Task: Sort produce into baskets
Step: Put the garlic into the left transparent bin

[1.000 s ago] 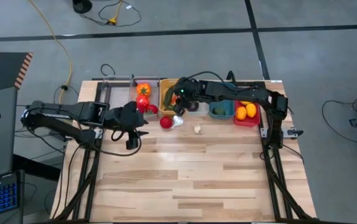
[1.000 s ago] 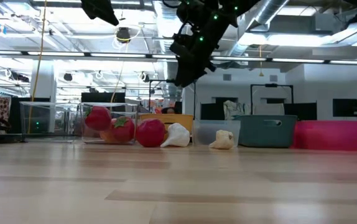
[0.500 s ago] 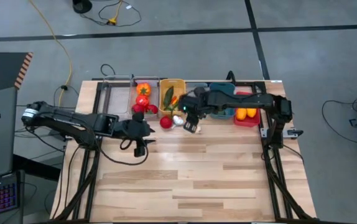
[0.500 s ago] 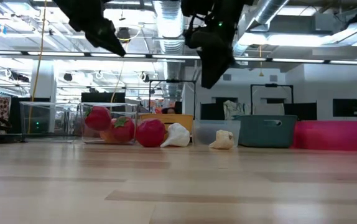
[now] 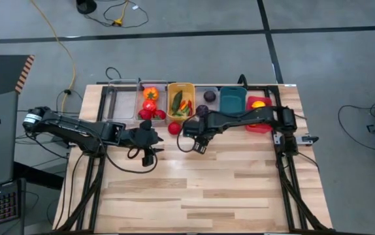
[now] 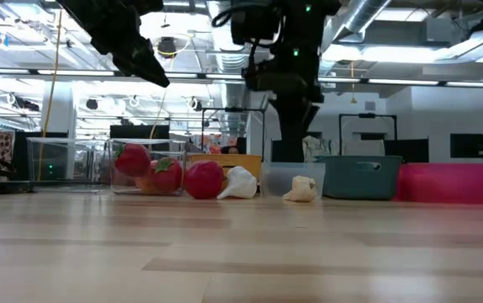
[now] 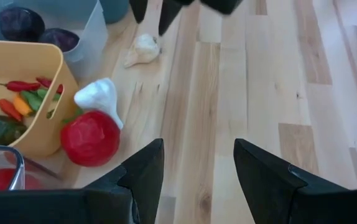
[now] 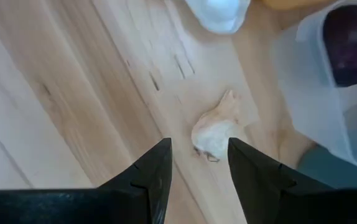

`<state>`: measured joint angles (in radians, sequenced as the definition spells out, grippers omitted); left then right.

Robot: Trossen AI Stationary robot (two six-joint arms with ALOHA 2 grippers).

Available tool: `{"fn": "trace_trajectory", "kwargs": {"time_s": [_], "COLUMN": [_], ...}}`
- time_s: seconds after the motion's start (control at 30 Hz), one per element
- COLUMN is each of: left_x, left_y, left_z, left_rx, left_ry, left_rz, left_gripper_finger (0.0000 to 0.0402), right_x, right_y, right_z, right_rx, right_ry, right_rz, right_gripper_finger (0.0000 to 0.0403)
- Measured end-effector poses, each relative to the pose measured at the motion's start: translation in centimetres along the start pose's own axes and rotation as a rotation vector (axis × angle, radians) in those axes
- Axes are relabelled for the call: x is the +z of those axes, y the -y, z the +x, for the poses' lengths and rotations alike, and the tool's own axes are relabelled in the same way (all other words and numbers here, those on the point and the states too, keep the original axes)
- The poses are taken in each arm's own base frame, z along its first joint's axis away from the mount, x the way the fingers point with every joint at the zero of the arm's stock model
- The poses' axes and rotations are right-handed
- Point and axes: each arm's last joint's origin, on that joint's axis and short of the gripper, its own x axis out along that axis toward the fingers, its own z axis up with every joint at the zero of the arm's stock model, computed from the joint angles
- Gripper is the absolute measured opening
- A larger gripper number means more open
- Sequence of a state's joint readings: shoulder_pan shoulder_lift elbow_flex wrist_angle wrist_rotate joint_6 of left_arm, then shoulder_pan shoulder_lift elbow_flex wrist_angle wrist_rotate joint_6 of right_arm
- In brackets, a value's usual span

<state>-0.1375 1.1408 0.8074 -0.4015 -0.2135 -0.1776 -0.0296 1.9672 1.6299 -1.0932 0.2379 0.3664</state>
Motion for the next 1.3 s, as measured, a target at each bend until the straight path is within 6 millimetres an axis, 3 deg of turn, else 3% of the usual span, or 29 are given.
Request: {"fn": "trace_trajectory", "kwargs": {"time_s": [0.23,0.53,1.0,1.3], "left_x": [0.0,0.1,0.0,0.0], "left_y": [0.0,0.0,0.0,0.0], "left_z": [0.0,0.0,0.0,0.0], "left_rx": [0.002,0.002,0.002,0.003], "left_ry": [0.003,0.006,0.005,0.004], "left_rz": [-0.001,-0.001,-0.001,-0.001], "left_gripper_finger": [0.0183,0.0183,0.0183,0.0183], "right_x": [0.0,-0.1,-0.1,-0.1], "right_y": [-0.6,-0.5,-0.5,-0.8], "right_z": [1.6,1.8,1.8,1.7], "right_rx": [-0.015,-0.022,-0.022,-0.027], "right_ry": [-0.056,-0.073,-0.072,-0.055], "right_rz": [-0.017,-0.019,-0.018,-0.041], "right_gripper_finger": [0.0182,0.0185,0.0269,0.0276]}}
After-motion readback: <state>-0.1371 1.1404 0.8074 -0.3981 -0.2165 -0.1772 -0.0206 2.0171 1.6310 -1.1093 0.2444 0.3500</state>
